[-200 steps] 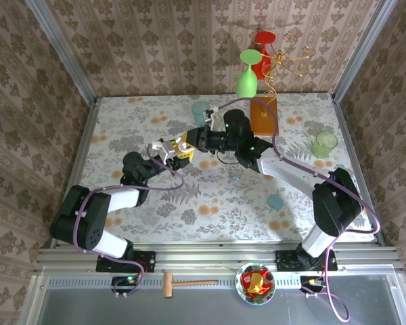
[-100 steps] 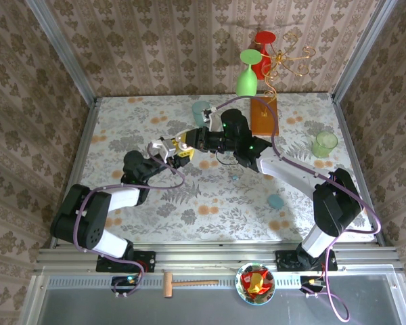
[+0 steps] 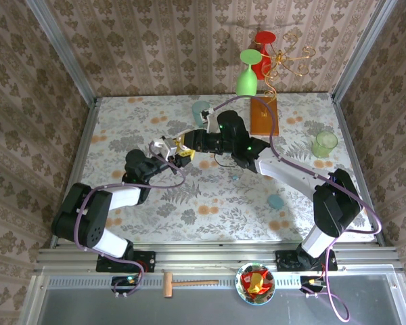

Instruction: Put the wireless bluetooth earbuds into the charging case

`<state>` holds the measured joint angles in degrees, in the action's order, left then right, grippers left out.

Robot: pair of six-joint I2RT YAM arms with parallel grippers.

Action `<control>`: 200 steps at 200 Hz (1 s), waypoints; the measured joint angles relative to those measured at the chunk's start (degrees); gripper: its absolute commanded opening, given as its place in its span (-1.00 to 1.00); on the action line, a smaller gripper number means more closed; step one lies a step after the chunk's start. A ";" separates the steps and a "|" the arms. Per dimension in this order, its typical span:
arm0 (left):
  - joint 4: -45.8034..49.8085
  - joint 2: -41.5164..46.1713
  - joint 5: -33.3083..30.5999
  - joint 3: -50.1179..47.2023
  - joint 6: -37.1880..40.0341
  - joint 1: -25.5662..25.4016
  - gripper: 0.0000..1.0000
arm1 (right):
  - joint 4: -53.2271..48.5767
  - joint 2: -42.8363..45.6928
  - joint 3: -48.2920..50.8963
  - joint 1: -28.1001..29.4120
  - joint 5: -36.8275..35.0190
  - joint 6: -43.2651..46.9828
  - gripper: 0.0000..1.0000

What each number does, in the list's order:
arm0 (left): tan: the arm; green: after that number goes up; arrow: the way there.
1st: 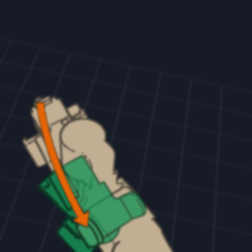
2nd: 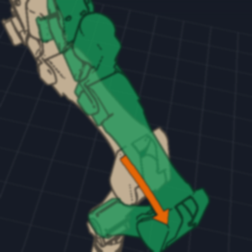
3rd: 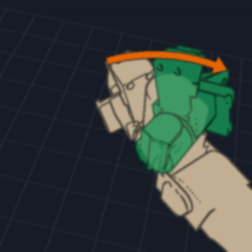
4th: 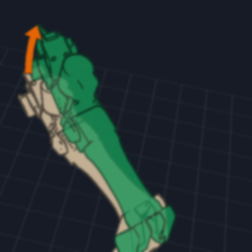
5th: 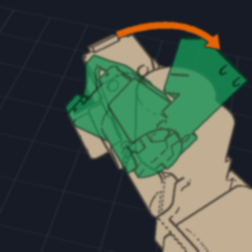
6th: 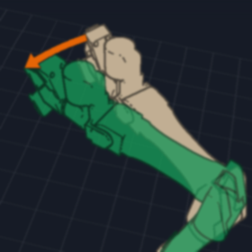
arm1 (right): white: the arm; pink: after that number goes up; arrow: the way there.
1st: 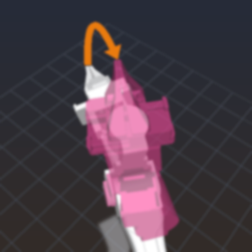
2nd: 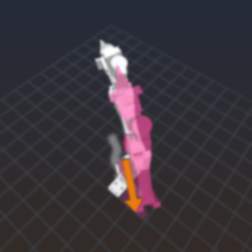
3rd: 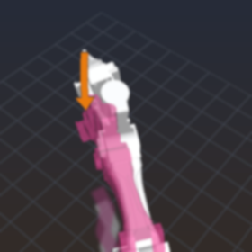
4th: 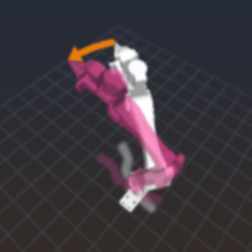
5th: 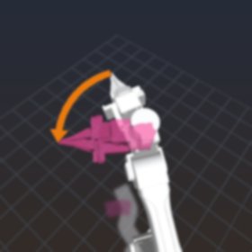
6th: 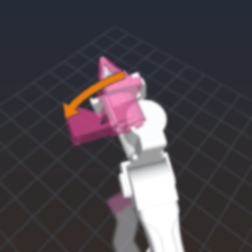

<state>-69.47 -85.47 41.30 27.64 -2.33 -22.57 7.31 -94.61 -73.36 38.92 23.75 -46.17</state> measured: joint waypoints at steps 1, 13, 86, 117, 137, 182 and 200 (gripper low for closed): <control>0.02 0.00 0.00 0.00 0.00 0.00 -0.52 | -0.02 0.00 0.00 0.00 -0.02 0.00 -0.58; 0.22 0.00 -0.04 0.02 -0.26 -0.09 -0.52 | -0.35 0.00 -0.11 0.04 -0.55 0.33 -0.57; 0.83 -0.11 -0.31 0.04 -0.68 -0.28 -0.52 | -1.62 0.00 -0.57 0.42 -2.38 1.62 -0.49; 0.83 -0.11 -0.44 0.07 -0.70 -0.28 -0.52 | -1.64 0.00 -0.57 0.42 -2.45 2.27 -0.49; 0.72 -0.44 -0.44 0.17 -0.70 -0.28 -0.52 | -1.55 0.00 -0.57 0.42 -2.43 2.60 -0.48; -1.01 -2.51 -0.42 0.63 -0.66 -0.15 -0.52 | -0.22 0.55 0.13 0.87 -0.33 4.70 -0.25; -1.55 -3.89 -0.63 0.96 -0.63 0.22 -0.53 | 0.24 1.64 1.01 1.29 0.70 6.23 -0.10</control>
<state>-71.02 -89.36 40.66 28.60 -2.96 -22.35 7.55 -92.97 -72.36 40.21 24.45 -39.94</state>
